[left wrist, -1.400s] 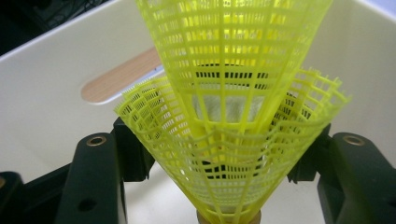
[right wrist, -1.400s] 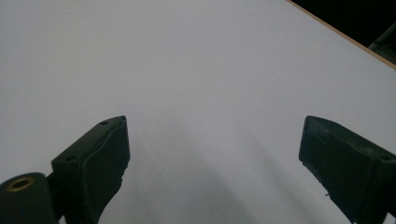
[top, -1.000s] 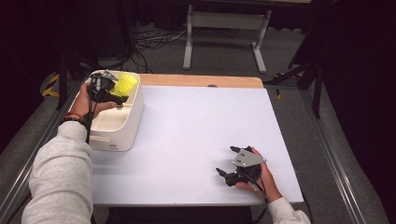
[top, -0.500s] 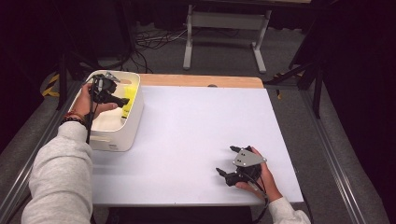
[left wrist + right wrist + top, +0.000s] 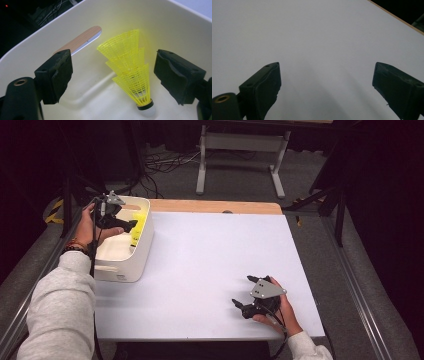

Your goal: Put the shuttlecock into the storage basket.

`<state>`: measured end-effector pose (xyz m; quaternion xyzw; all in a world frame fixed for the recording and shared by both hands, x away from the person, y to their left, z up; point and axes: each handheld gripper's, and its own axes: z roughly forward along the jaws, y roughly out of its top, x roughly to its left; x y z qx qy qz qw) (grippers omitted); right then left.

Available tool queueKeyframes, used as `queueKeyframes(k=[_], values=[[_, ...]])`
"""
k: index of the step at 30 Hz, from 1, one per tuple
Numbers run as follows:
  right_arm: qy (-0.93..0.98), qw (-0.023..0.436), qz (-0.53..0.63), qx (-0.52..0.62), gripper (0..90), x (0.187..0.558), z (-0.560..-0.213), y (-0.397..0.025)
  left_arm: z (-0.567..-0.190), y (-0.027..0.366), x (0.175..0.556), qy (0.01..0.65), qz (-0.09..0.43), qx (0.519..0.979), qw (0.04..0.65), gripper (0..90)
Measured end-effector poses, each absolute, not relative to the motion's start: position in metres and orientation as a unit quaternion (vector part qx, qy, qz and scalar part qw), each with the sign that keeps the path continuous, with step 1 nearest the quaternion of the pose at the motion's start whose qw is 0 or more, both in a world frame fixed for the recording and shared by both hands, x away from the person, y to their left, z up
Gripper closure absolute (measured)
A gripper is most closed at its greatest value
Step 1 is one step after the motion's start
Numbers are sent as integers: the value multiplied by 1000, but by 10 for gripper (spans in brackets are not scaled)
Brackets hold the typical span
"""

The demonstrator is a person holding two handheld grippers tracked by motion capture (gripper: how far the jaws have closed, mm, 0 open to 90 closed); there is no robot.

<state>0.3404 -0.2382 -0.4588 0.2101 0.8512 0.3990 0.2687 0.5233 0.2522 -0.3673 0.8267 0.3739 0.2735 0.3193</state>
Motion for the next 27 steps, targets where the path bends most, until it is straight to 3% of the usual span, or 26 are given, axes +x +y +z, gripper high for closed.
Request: queueKeyframes(k=[27], values=[[846,278,403,210,89,338,-454,-237,-341,252,483,319,310,802,398,197]])
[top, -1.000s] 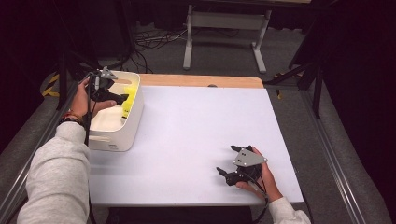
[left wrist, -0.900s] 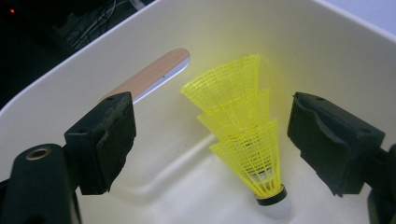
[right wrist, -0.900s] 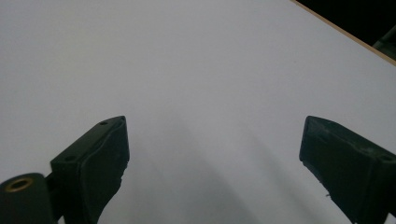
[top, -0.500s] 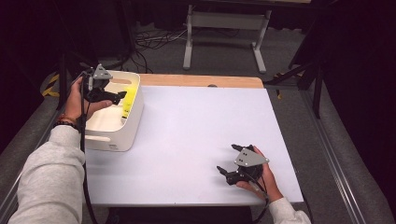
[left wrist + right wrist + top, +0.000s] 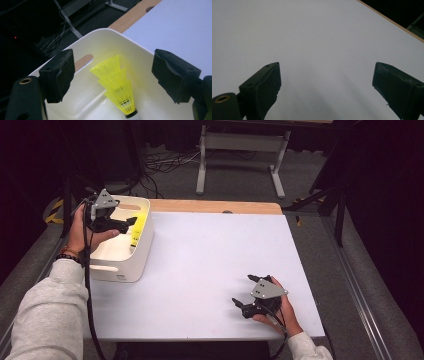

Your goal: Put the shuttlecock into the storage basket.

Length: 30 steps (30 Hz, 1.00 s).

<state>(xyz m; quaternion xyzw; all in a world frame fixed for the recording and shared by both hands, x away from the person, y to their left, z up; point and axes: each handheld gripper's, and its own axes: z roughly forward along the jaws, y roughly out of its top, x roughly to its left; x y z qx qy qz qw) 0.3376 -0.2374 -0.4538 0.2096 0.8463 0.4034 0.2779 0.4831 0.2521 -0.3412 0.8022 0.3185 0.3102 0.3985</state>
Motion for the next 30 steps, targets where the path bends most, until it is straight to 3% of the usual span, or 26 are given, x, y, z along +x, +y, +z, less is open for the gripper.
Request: queueKeyframes(k=[15,30], values=[[844,282,406,209,89,337,-452,-237,-339,256,464,304,319,789,429,131],[841,288,407,208,88,335,-452,-236,-332,250,439,266,328,776,469,126]])
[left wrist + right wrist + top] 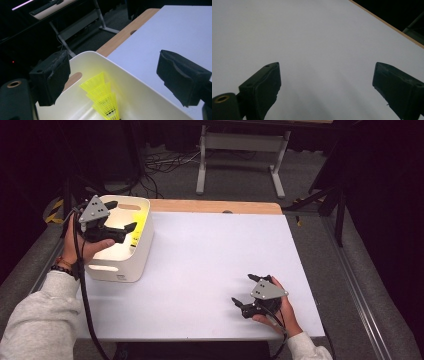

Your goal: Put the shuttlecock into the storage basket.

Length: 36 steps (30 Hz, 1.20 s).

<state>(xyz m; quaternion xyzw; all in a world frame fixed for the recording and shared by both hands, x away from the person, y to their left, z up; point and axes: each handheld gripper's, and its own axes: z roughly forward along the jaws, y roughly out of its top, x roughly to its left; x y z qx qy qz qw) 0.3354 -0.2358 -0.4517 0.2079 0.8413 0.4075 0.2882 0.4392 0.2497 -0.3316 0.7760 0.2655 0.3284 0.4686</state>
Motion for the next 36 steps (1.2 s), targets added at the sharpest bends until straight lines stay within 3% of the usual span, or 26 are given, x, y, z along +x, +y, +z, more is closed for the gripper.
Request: queueKeyframes(k=[36], values=[[838,295,410,206,88,334,-448,-236,-333,228,395,213,330,757,522,117]])
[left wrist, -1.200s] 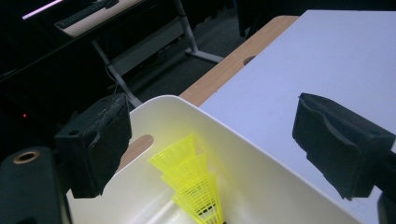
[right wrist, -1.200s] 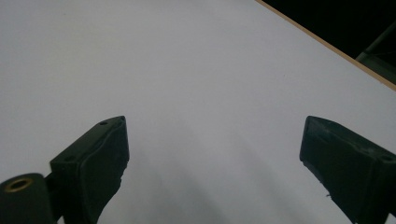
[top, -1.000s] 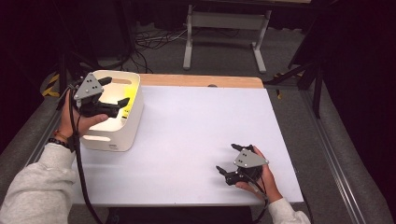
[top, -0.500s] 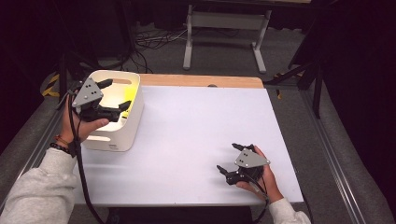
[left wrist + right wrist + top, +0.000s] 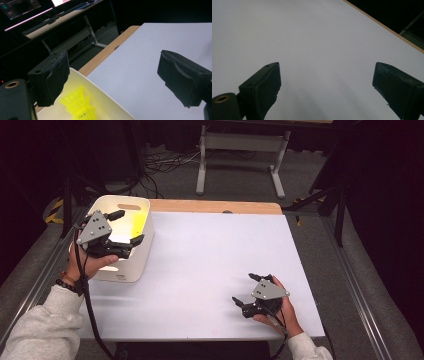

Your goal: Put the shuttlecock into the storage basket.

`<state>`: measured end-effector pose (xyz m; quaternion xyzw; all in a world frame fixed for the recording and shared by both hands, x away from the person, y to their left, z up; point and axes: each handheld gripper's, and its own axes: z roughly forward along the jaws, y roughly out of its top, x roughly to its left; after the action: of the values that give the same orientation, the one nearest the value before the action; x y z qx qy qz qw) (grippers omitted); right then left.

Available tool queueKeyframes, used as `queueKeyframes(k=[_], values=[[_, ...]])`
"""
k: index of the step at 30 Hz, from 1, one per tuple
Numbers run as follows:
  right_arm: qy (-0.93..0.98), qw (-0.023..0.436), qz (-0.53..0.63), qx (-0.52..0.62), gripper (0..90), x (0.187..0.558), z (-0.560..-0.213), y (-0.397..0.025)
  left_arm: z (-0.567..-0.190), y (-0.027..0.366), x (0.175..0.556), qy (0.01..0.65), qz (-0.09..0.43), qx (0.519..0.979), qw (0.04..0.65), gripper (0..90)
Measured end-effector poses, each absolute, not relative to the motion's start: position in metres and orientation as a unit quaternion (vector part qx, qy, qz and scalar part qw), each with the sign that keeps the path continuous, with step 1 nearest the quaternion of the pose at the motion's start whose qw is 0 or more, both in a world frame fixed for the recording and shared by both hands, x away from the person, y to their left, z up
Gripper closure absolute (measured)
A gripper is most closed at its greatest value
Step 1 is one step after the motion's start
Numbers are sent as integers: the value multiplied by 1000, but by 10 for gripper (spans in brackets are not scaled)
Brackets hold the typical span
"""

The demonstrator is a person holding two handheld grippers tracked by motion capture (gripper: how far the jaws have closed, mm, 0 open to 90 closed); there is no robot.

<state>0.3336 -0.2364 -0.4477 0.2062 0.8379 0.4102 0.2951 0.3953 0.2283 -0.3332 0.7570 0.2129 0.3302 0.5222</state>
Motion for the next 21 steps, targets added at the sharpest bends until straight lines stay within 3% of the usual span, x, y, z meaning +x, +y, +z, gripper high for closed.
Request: queueKeyframes(k=[21], values=[[839,294,411,201,88,333,-447,-236,-344,201,378,174,322,760,537,89]])
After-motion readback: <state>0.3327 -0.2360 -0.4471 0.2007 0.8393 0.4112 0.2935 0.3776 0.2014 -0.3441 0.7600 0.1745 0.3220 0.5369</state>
